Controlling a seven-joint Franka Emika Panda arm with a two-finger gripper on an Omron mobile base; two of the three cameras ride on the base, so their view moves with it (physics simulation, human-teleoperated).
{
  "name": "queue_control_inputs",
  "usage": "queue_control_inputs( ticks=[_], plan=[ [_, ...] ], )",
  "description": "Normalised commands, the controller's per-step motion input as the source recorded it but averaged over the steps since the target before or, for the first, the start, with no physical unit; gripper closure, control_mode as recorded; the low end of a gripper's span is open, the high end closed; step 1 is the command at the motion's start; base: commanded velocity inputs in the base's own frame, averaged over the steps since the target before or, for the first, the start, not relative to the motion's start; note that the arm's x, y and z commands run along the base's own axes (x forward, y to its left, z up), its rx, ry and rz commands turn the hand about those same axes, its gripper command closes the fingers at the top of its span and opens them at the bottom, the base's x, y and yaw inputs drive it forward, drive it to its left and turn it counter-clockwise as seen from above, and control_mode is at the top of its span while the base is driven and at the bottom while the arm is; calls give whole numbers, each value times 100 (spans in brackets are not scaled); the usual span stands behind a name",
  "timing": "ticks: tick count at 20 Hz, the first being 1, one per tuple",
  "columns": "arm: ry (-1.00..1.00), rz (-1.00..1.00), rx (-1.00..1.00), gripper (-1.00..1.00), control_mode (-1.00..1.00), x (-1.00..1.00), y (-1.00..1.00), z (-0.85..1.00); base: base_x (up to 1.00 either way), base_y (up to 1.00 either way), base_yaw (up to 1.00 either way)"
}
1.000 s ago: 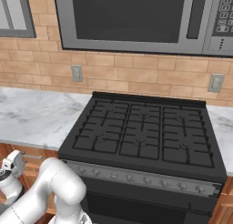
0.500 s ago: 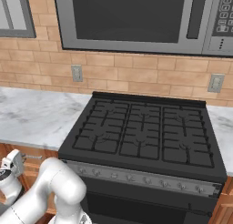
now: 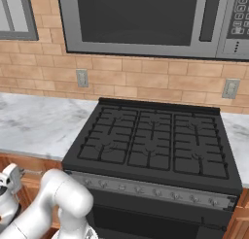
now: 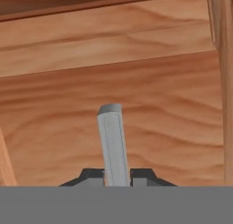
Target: Take the tongs from the drawer on the left and place them on the dining counter next to the tray containing the hot dog.
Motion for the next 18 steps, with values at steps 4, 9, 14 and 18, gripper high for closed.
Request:
queue_control_inputs(
  ticks=[4,9,14,18],
  plan=[
    [0,0,0,100,-100,-92,-2,-18,0,0,0],
    [0,0,0,100,-100,-100,-11,-25,0,0,0],
    [0,0,0,100,-100,-100,-18,-30,0,0,0],
    [0,0,0,100,-100,-100,-19,-34,0,0,0]
  ],
)
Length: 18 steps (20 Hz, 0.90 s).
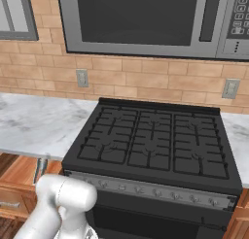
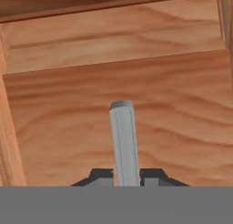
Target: Take the tongs from the drawer on the left and place them on the dining counter next to the tray containing the hot dog.
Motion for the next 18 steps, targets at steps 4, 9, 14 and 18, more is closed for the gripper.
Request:
queue_control_inputs(
  ticks=[4,9,14,18],
  plan=[
    [0,0,0,100,-100,-100,-20,-38,0,0,0],
    [0,0,0,100,-100,-100,-21,-39,0,0,0],
    [0,0,0,100,-100,-100,-21,-41,0,0,0],
    [0,0,0,-100,-100,-100,-17,-34,0,0,0]
  ],
)
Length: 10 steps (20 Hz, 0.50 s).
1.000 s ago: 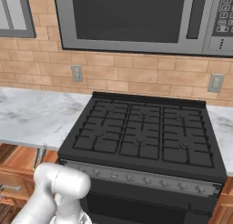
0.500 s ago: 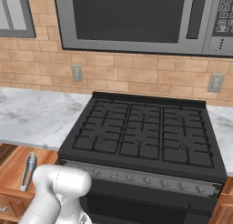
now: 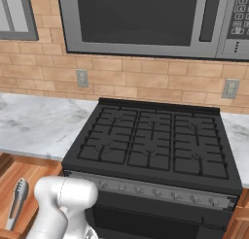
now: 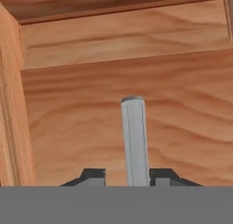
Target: Take the tongs from the drawer on the left and place them on the dining counter next to the tray containing the hot dog.
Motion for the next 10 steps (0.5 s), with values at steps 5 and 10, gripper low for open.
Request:
queue_control_inputs(
  ticks=[5,10],
  plan=[
    [-1,0,0,-100,-100,-6,0,0,0,0,0],
    [3,-4,0,-100,-100,-13,0,47,0,0,0]
  ],
)
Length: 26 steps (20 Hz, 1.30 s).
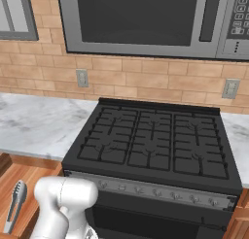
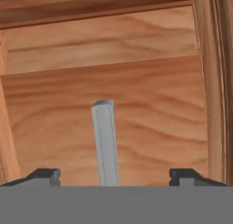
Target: Take the tongs from the drawer on the left and place them on the dining counter next to the tray containing the hot dog.
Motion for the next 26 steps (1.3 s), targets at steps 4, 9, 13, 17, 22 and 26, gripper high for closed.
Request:
queue_control_inputs(
  ticks=[4,9,13,17,22,26],
  plan=[
    [16,-16,2,-100,-100,-3,-7,84,0,0,0],
    [22,-17,4,-100,-100,0,-21,100,0,0,0],
    [23,-15,0,-100,-100,7,-12,95,0,0,0],
    [10,-6,6,-100,-100,23,-35,76,0,0,0],
    [3,0,21,-100,-100,16,-61,48,0,0,0],
    [6,0,33,-100,-100,27,-62,37,0,0,0]
  ],
)
